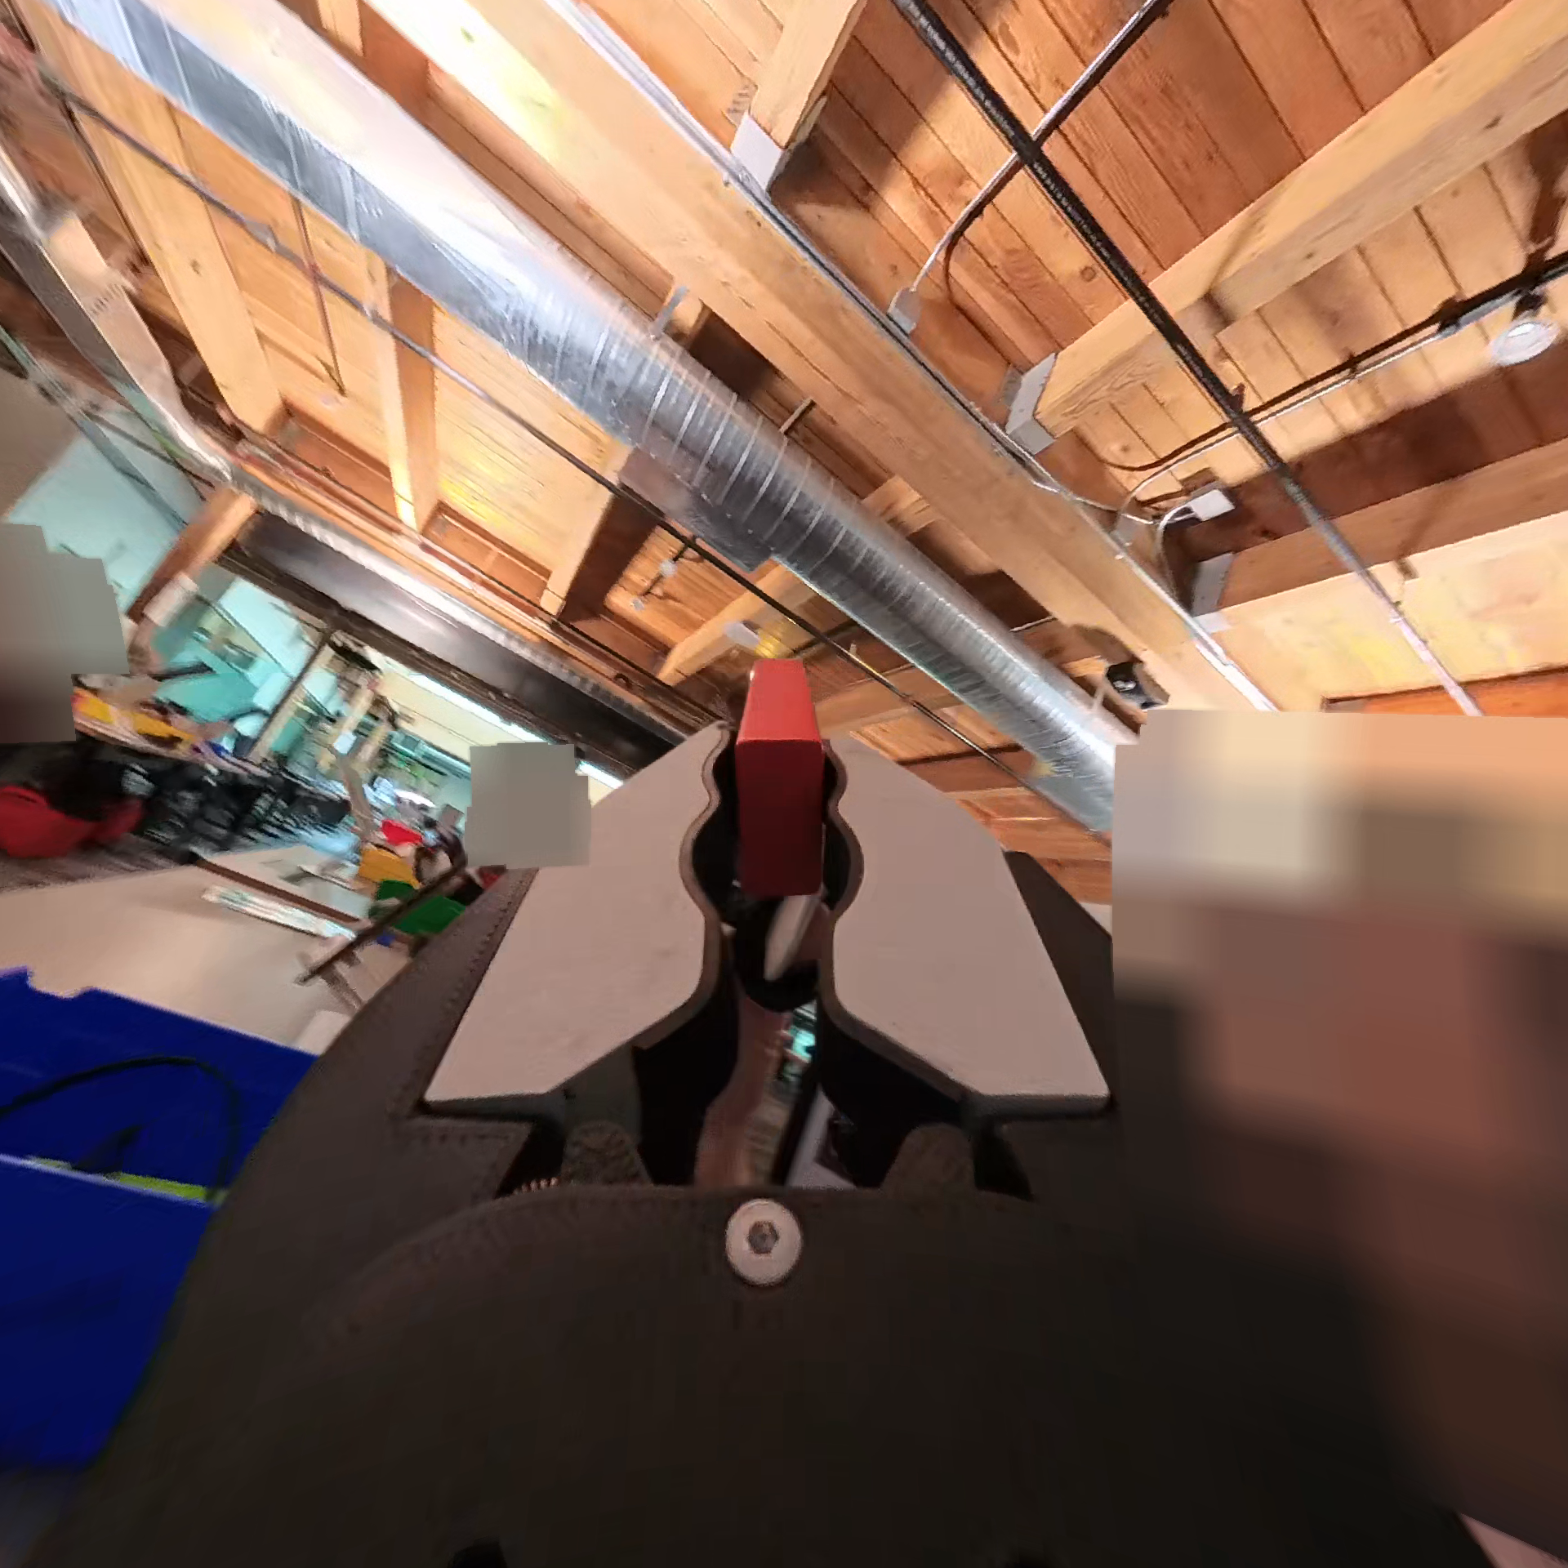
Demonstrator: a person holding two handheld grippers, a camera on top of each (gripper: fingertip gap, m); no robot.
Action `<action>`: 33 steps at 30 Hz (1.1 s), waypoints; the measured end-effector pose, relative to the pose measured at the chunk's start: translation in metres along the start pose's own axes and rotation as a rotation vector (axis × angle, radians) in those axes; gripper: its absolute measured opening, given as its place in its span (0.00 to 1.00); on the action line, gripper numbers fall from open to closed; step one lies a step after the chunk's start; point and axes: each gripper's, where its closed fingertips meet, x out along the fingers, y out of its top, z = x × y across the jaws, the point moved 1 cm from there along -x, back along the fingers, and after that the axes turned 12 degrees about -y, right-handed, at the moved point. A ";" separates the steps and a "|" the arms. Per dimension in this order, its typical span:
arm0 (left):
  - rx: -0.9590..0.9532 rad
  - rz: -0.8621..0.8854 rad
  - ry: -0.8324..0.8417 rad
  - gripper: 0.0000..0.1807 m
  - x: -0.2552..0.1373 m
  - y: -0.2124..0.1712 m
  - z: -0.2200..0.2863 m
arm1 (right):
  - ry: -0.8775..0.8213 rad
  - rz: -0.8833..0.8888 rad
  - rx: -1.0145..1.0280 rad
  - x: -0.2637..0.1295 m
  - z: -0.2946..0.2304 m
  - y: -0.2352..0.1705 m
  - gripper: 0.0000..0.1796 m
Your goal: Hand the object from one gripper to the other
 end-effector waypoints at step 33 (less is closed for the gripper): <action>0.522 -1.328 -0.067 0.30 -0.022 -0.177 0.018 | 1.010 -1.354 0.423 -0.142 -0.048 -0.113 0.09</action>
